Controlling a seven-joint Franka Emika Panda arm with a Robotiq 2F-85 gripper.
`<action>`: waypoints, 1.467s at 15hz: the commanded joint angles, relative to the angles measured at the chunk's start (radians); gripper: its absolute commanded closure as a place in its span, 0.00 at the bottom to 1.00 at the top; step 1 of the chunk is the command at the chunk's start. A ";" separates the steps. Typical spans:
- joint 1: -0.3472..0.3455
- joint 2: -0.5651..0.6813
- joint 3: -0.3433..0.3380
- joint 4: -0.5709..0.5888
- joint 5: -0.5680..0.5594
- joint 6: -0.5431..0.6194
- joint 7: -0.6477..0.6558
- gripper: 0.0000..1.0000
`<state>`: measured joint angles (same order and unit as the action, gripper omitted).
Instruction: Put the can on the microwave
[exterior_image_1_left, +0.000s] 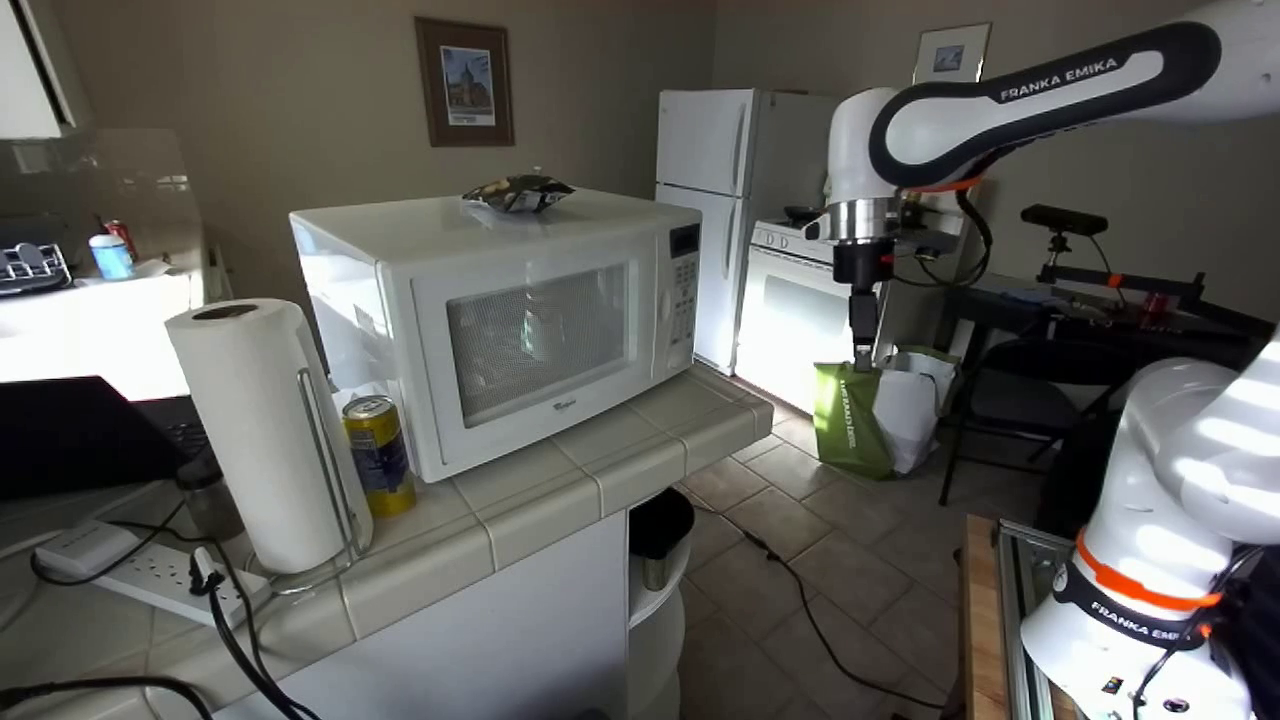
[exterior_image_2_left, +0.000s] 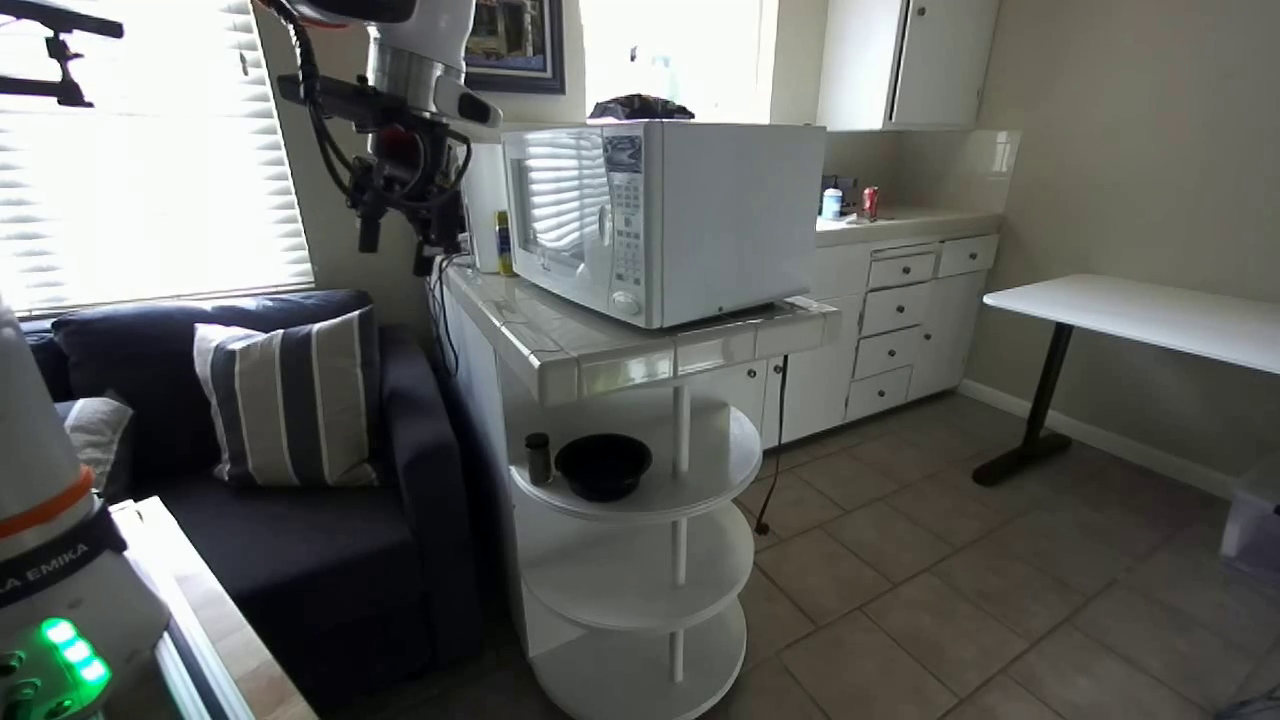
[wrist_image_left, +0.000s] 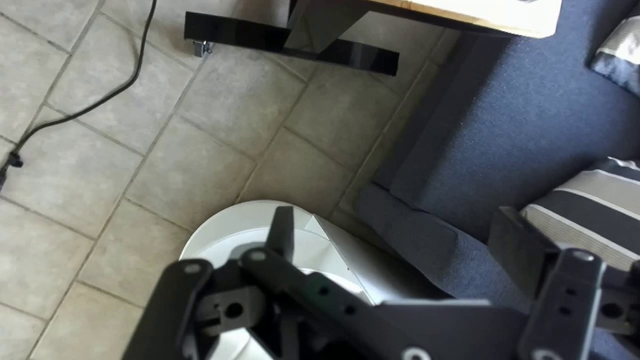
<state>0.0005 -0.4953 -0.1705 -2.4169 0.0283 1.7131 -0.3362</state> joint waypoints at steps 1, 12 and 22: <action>0.074 0.142 0.149 0.122 -0.015 -0.009 0.083 0.00; 0.252 0.675 0.439 0.738 -0.362 -0.219 0.077 0.00; 0.387 0.918 0.464 1.141 -0.657 -0.172 -0.323 0.00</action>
<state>0.3721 0.3792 0.2986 -1.3657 -0.5653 1.4958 -0.5328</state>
